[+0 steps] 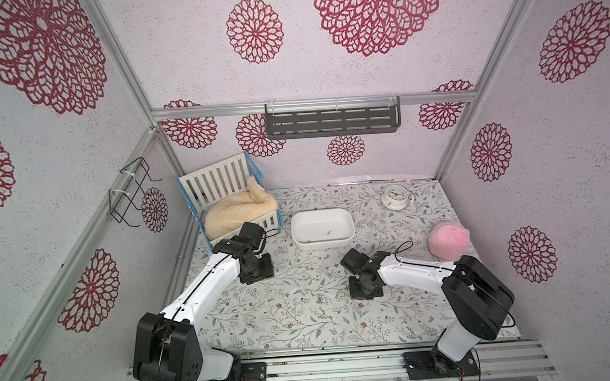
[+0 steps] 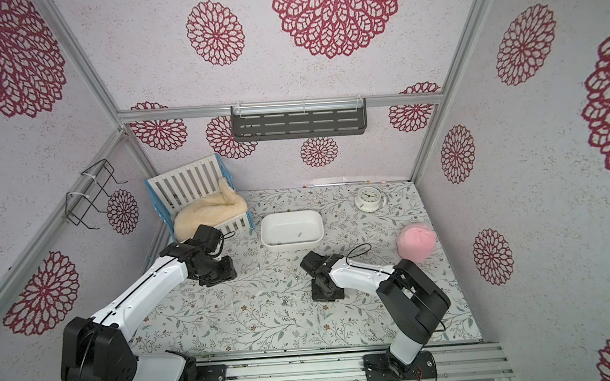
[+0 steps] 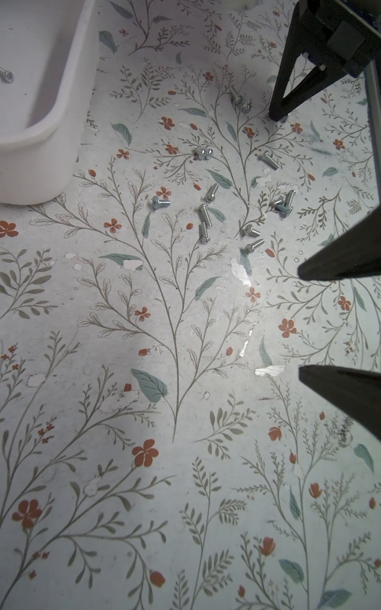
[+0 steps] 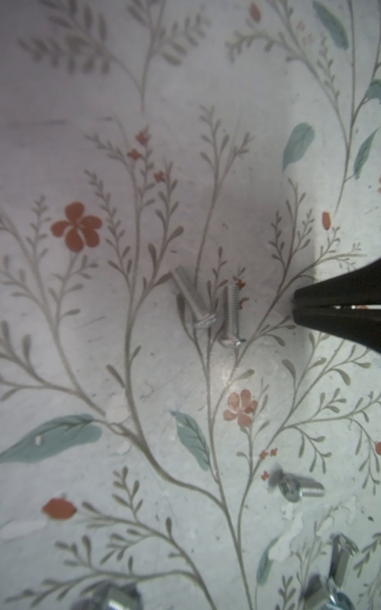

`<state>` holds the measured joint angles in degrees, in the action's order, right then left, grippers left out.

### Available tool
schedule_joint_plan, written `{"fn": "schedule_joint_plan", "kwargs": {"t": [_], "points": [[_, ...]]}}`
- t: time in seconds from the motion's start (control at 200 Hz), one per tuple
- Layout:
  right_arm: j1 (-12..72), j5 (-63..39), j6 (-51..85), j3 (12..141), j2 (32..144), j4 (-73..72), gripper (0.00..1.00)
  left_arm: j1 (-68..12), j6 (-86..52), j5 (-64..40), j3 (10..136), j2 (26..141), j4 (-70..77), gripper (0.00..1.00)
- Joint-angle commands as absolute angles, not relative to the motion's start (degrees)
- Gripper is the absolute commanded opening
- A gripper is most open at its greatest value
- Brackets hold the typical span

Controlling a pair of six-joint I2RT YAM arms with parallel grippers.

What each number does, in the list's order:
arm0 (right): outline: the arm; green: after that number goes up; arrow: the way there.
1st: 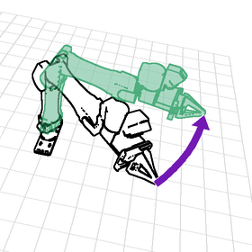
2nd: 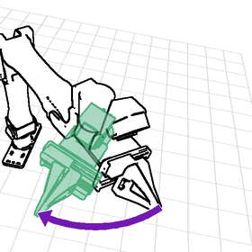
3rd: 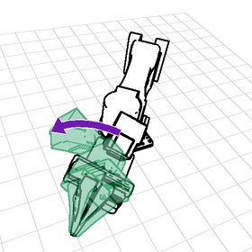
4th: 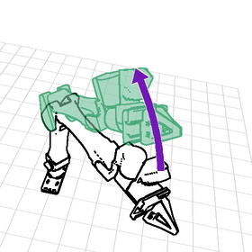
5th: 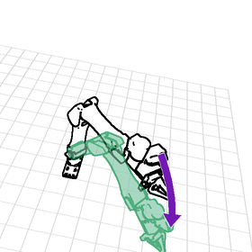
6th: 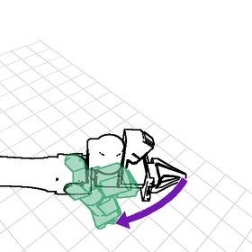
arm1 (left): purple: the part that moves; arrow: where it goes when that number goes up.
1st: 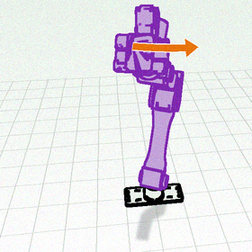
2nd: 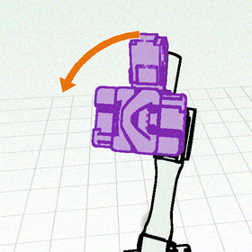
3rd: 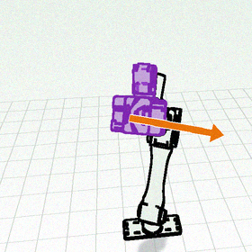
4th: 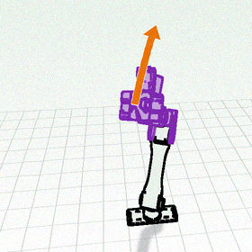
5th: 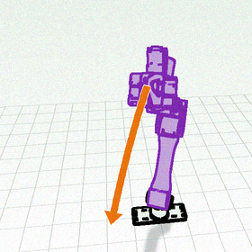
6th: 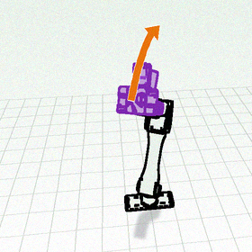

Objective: Put the screws on the desktop into the storage box
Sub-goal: Pick up the screw from the center of the board.

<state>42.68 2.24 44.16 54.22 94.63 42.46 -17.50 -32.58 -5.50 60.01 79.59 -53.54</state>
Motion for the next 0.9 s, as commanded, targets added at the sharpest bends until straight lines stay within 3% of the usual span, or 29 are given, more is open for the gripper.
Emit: {"fn": "schedule_joint_plan", "kwargs": {"t": [0.0,0.45,0.896], "points": [[43.3,3.4,44.1,57.3,93.8,45.8,0.0,-17.1,-31.8,-5.8,60.3,78.7,-52.8,0.47],[40.0,5.6,40.2,79.1,94.0,53.8,0.0,-16.9,-32.5,-5.7,61.0,78.2,-52.8,0.47],[31.9,4.4,34.6,108.3,117.4,50.8,0.0,-17.0,-35.4,-7.3,61.7,76.0,-52.9,0.47]]}}
